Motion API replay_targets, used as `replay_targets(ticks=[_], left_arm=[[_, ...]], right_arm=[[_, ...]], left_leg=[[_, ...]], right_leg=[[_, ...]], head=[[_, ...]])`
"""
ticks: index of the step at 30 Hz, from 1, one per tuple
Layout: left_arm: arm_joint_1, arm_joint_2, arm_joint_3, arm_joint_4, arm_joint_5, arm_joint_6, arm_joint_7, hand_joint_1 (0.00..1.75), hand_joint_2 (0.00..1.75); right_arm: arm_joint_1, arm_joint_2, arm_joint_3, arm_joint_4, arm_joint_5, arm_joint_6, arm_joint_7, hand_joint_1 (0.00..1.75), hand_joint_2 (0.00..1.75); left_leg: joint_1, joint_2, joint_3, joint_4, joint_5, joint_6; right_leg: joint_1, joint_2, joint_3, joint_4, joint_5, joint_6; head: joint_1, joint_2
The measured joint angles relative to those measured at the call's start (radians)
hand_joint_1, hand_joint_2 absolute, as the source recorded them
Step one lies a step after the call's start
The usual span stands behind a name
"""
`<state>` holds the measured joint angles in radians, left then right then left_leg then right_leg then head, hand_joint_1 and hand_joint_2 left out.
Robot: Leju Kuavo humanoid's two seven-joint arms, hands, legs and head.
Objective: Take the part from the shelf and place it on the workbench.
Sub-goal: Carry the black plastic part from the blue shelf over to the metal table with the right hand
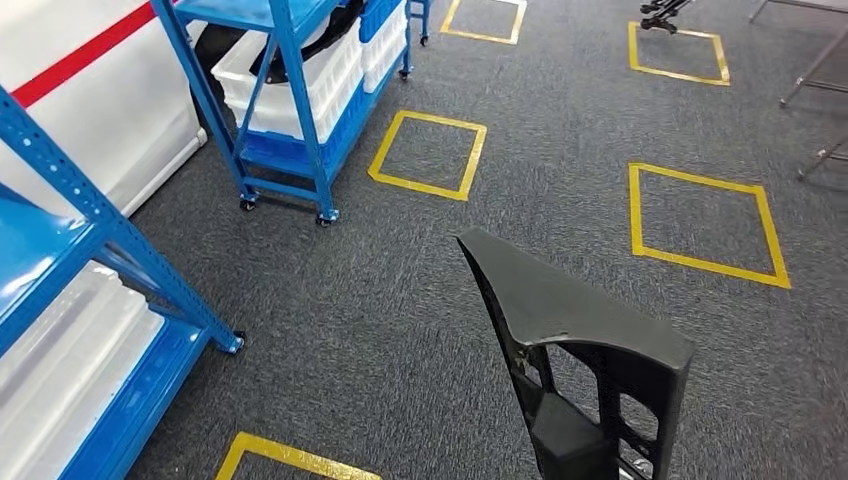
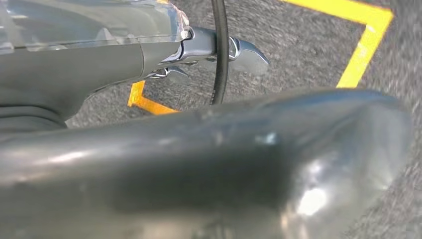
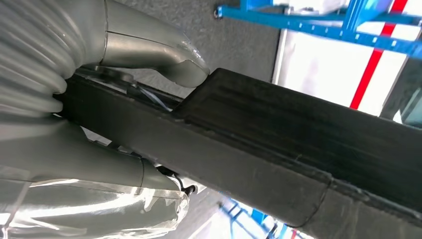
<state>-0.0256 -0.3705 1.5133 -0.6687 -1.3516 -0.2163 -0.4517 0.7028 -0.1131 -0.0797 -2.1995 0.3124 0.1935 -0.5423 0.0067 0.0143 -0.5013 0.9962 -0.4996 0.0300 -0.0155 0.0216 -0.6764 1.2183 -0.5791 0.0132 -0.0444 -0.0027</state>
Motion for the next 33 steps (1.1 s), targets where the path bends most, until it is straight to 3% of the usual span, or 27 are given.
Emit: replay_targets(ticks=[1,2,3,5,7,8,10,11,13,15,16,17,18,19,21,22,24,25,26,27,28,30,32,33], left_arm=[[0.002,0.0,0.0,0.0,0.0,0.0,0.0,0.0,0.0],[0.002,0.0,0.0,0.0,0.0,0.0,0.0,0.0,0.0],[0.002,0.0,0.0,0.0,0.0,0.0,0.0,0.0,0.0],[-0.001,0.0,0.0,0.0,0.0,0.0,0.0,0.0,0.0],[-0.002,0.0,0.0,0.0,0.0,0.0,0.0,0.0,0.0],[-0.003,0.0,0.0,0.0,0.0,0.0,0.0,0.0,0.0],[-0.007,-0.001,0.0,0.0,0.0,0.0,0.0,0.0,0.0],[-0.008,-0.001,0.0,0.0,0.0,0.0,0.0,0.0,0.0],[-0.009,-0.001,-0.001,0.0,0.0,0.0,-0.001,0.0,0.0],[-0.006,-0.001,-0.001,0.0,0.0,0.0,0.0,0.0,0.0],[-0.005,-0.001,0.0,0.0,0.0,0.0,0.0,0.0,0.0],[-0.003,-0.001,0.0,0.0,0.0,0.0,0.0,0.0,0.0],[-0.002,-0.001,0.0,0.0,0.0,0.0,0.001,0.0,0.0],[-0.001,-0.001,0.0,0.0,0.0,0.0,0.001,0.0,0.0],[-0.002,-0.001,0.0,0.0,0.0,0.0,0.001,0.0,0.0],[-0.003,-0.001,0.0,0.0,0.0,0.0,0.001,0.0,0.0],[-0.005,-0.001,0.0,0.0,0.001,0.0,0.002,0.0,0.0],[-0.005,-0.002,0.0,0.0,0.001,0.001,0.002,0.0,0.0],[-0.006,-0.002,0.0,0.0,0.001,0.001,0.002,0.0,0.0],[-0.007,-0.002,0.0,0.0,0.001,0.002,0.002,0.0,0.0],[-0.006,-0.003,0.0,0.0,0.001,0.002,0.002,0.0,0.0],[-0.002,-0.003,0.0,0.001,0.001,0.002,0.002,0.0,0.0],[0.001,-0.003,0.001,0.001,0.002,0.002,0.002,0.0,0.0],[0.001,-0.003,0.001,0.001,0.001,0.002,0.002,0.0,0.0]], right_arm=[[-0.001,0.001,0.0,0.0,0.0,0.0,0.0,1.75,1.75],[-0.001,0.001,0.0,0.001,0.0,0.0,0.0,1.75,1.75],[-0.001,0.001,0.0,0.001,0.0,0.0,0.0,1.75,1.75],[-0.001,0.002,0.0,0.001,0.0,0.0,0.0,1.75,1.75],[-0.002,0.002,0.0,0.001,0.0,0.0,0.0,1.75,1.75],[-0.002,0.003,0.0,0.001,0.0,0.0,0.0,1.75,1.75],[-0.001,0.004,0.0,0.001,0.0,0.0,0.0,1.75,1.75],[0.001,0.004,0.0,0.001,0.0,0.0,0.0,1.75,1.75],[0.0,0.004,0.0,0.001,0.0,0.0,-0.001,1.75,1.75],[-0.003,0.004,0.0,0.001,0.0,0.0,-0.001,1.75,1.75],[-0.004,0.004,0.001,0.001,0.0,0.001,-0.001,1.75,1.75],[-0.004,0.004,0.001,0.001,0.0,0.001,-0.001,1.75,1.75],[-0.004,0.004,0.002,0.001,0.0,0.001,-0.001,1.75,1.75],[-0.004,0.004,0.002,0.001,0.0,0.001,-0.001,1.75,1.75],[-0.004,0.004,0.003,0.001,0.0,0.001,-0.001,1.75,1.75],[-0.004,0.004,0.004,0.001,0.0,0.001,0.0,1.75,1.75],[-0.004,0.004,0.005,0.001,0.0,0.002,0.0,1.75,1.75],[-0.004,0.004,0.006,0.001,0.0,0.003,0.0,1.75,1.75],[-0.002,0.005,0.007,0.001,0.0,0.004,0.0,1.75,1.75],[-0.001,0.005,0.007,0.001,0.0,0.005,0.0,1.75,1.75],[-0.002,0.006,0.007,0.001,0.0,0.006,0.0,1.75,1.75],[-0.005,0.008,0.008,0.001,0.0,0.007,0.0,1.75,1.75],[-0.006,0.01,0.008,0.003,0.0,0.008,0.0,1.75,1.75],[-0.006,0.01,0.008,0.005,0.0,0.009,0.0,1.75,1.75]], left_leg=[[-0.002,0.017,-0.002,0.0,-0.001,0.001],[-0.004,0.034,-0.003,0.0,-0.003,0.001],[-0.004,0.05,-0.003,0.001,-0.004,0.0],[-0.005,0.075,0.002,0.001,-0.009,-0.004],[-0.008,0.093,0.011,0.002,-0.015,-0.014],[-0.01,0.102,0.016,0.003,-0.018,-0.019],[-0.01,0.12,0.024,0.001,-0.02,-0.03],[-0.008,0.117,0.026,0.004,-0.025,-0.036],[-0.004,0.068,0.004,0.057,-0.062,-0.048],[-0.001,0.009,-0.056,0.184,-0.125,-0.054],[0.0,-0.001,-0.087,0.248,-0.147,-0.055],[0.0,-0.005,-0.107,0.285,-0.151,-0.056],[-0.001,-0.006,-0.111,0.285,-0.135,-0.055],[0.0,-0.01,-0.098,0.249,-0.101,-0.053],[0.0,-0.045,-0.048,0.119,-0.025,-0.046],[0.001,-0.065,-0.026,0.064,-0.007,-0.042],[-0.001,-0.085,-0.009,0.021,-0.008,-0.033],[-0.001,-0.076,-0.006,0.013,-0.008,-0.027],[-0.001,-0.063,-0.005,0.01,-0.004,-0.02],[0.0,-0.05,-0.002,0.004,0.0,-0.013],[0.002,-0.036,-0.001,-0.003,0.004,-0.006],[-0.001,-0.007,-0.001,-0.007,0.004,0.0],[-0.004,0.026,-0.003,-0.006,0.001,0.002],[-0.004,0.041,-0.003,-0.006,-0.002,0.002]], right_leg=[[-0.001,-0.011,-0.028,0.057,-0.022,0.002],[-0.003,-0.016,-0.04,0.083,-0.024,0.003],[-0.004,-0.02,-0.032,0.071,-0.009,0.003],[-0.005,-0.046,0.042,-0.053,0.051,0.001],[0.0,-0.081,0.108,-0.168,0.085,-0.005],[0.004,-0.089,0.12,-0.191,0.088,-0.009],[0.009,-0.07,0.117,-0.198,0.09,-0.018],[0.008,-0.059,0.118,-0.203,0.093,-0.023],[0.002,-0.035,0.12,-0.213,0.1,-0.036],[0.002,-0.01,0.119,-0.215,0.103,-0.043],[0.003,0.004,0.119,-0.214,0.104,-0.044],[0.004,0.019,0.119,-0.214,0.104,-0.044],[0.005,0.035,0.12,-0.213,0.103,-0.044],[0.005,0.05,0.121,-0.211,0.103,-0.044],[0.006,0.079,0.122,-0.205,0.1,-0.041],[0.006,0.091,0.118,-0.2,0.099,-0.037],[0.003,0.113,0.106,-0.196,0.102,-0.025],[0.001,0.124,0.101,-0.197,0.105,-0.018],[-0.001,0.12,0.098,-0.196,0.106,-0.013],[0.001,0.1,0.092,-0.186,0.098,-0.009],[0.002,0.07,0.08,-0.158,0.08,-0.008],[0.003,0.009,0.028,-0.05,0.017,-0.004],[0.0,-0.011,-0.022,0.052,-0.022,0.001],[-0.002,-0.015,-0.025,0.06,-0.016,0.003]], head=[[0.0,0.0],[0.0,0.0],[0.0,0.0],[0.0,0.0],[0.0,0.0],[0.0,0.0],[0.0,0.0],[0.0,0.0],[0.0,0.0],[0.0,0.0],[0.0,0.0],[0.0,0.0],[0.0,0.0],[0.0,0.0],[0.0,0.0],[0.0,0.0],[0.0,0.0],[0.0,0.0],[0.0,0.0],[0.0,0.0],[0.0,0.0],[0.0,0.0],[0.0,0.0],[0.0,0.0]])
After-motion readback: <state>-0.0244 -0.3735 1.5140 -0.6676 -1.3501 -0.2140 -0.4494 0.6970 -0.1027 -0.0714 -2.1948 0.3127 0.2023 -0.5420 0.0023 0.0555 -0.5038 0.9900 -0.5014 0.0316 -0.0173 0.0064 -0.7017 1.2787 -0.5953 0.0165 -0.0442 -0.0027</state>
